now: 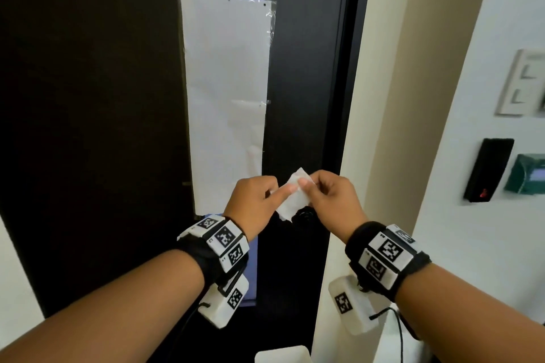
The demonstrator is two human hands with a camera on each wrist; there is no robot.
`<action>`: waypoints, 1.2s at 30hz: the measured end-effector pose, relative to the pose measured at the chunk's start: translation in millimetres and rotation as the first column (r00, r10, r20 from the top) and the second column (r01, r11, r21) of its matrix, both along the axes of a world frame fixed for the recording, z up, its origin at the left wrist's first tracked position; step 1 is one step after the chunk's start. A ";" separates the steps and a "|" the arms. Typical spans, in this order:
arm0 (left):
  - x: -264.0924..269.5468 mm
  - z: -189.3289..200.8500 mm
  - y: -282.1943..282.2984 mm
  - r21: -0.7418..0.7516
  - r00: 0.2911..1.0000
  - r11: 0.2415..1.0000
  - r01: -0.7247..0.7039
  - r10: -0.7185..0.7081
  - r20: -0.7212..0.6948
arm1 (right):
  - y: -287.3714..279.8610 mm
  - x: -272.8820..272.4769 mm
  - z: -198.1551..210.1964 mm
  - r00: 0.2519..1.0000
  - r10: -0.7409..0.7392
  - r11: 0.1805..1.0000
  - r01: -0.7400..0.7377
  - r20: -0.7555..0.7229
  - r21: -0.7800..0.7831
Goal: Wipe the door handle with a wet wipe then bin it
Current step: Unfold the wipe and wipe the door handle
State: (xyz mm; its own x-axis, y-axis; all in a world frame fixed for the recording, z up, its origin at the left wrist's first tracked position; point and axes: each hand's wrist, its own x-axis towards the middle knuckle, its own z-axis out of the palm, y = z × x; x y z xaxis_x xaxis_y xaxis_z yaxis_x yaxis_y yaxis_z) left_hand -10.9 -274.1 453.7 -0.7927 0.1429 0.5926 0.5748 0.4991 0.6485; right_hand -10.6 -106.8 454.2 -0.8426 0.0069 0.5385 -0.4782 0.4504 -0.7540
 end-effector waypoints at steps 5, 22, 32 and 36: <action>-5.8 9.8 -15.1 0.014 1.000 1.000 0.017 -0.017 0.014 | -8.8 -4.3 11.8 0.998 0.019 0.993 -0.012 0.068 -0.113; -82.0 -0.5 14.7 0.012 0.985 1.000 0.022 -0.024 0.173 | 8.7 -80.9 -15.0 0.979 0.131 0.989 -0.118 0.157 -0.095; -164.3 -12.0 35.5 -0.048 0.981 0.999 -0.015 0.024 0.193 | 64.2 -172.5 -44.7 0.935 0.008 0.990 0.042 0.356 -0.132; -187.0 -26.6 44.1 -0.039 0.969 0.998 0.044 -0.033 0.246 | 78.3 -185.0 -56.9 0.879 0.241 0.912 -0.060 0.412 -0.405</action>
